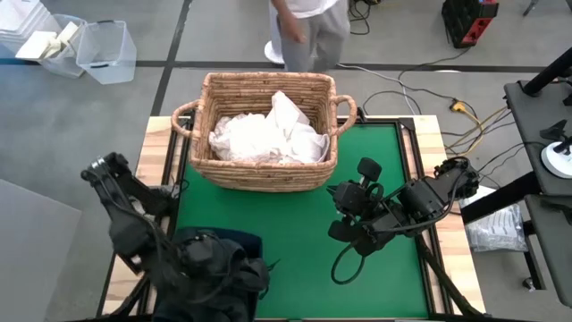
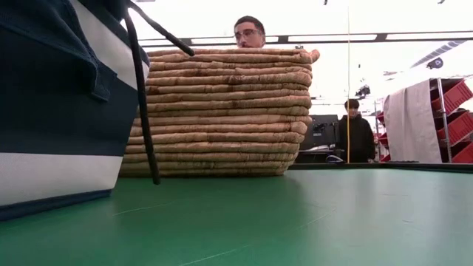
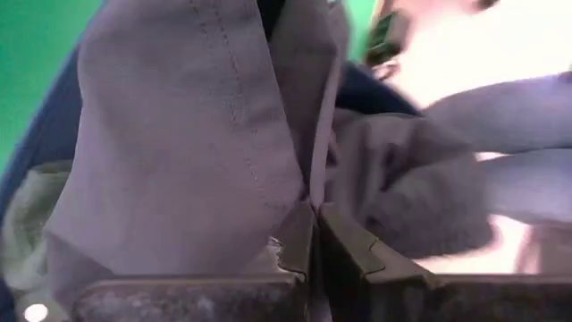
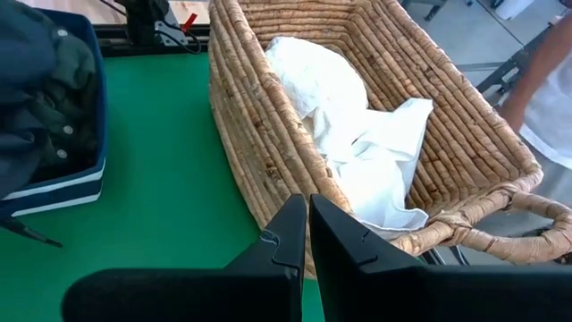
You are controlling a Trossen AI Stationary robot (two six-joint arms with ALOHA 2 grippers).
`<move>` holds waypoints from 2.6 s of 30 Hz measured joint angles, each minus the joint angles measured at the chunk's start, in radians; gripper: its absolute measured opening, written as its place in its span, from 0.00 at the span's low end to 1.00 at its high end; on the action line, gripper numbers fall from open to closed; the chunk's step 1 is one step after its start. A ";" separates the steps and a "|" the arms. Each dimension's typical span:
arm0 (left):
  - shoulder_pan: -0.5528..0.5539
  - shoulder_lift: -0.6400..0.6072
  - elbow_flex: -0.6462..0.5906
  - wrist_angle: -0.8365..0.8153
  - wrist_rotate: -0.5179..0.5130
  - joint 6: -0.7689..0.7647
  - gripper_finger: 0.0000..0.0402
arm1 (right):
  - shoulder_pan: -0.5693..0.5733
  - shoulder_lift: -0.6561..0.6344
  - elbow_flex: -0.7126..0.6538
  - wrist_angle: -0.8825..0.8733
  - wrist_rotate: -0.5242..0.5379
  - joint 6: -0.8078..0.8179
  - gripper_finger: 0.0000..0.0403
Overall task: Sort clothes
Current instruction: Put the black shorts into the laundry bin
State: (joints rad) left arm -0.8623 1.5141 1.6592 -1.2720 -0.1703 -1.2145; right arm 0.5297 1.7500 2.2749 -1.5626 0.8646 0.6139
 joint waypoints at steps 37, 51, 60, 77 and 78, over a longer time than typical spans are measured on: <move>0.066 0.054 -0.649 0.432 -0.091 -0.389 0.00 | 0.000 0.002 -0.007 0.004 0.000 0.014 0.03; 0.065 0.058 -0.417 0.129 -0.069 -0.287 0.19 | 0.000 0.002 -0.007 0.004 0.000 0.015 0.03; 0.064 0.058 -0.201 -0.047 -0.069 -0.133 0.24 | 0.000 0.002 -0.007 0.006 -0.001 0.015 0.03; -0.010 0.142 0.000 0.299 -0.107 0.423 0.05 | 0.000 0.002 -0.007 0.007 -0.004 0.015 0.03; -0.011 0.161 0.000 0.303 -0.101 0.432 0.03 | 0.000 0.002 -0.007 0.007 -0.004 0.015 0.03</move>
State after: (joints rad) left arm -0.8735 1.6755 1.6596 -0.9692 -0.2714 -0.7827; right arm 0.5297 1.7523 2.2677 -1.5558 0.8604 0.6292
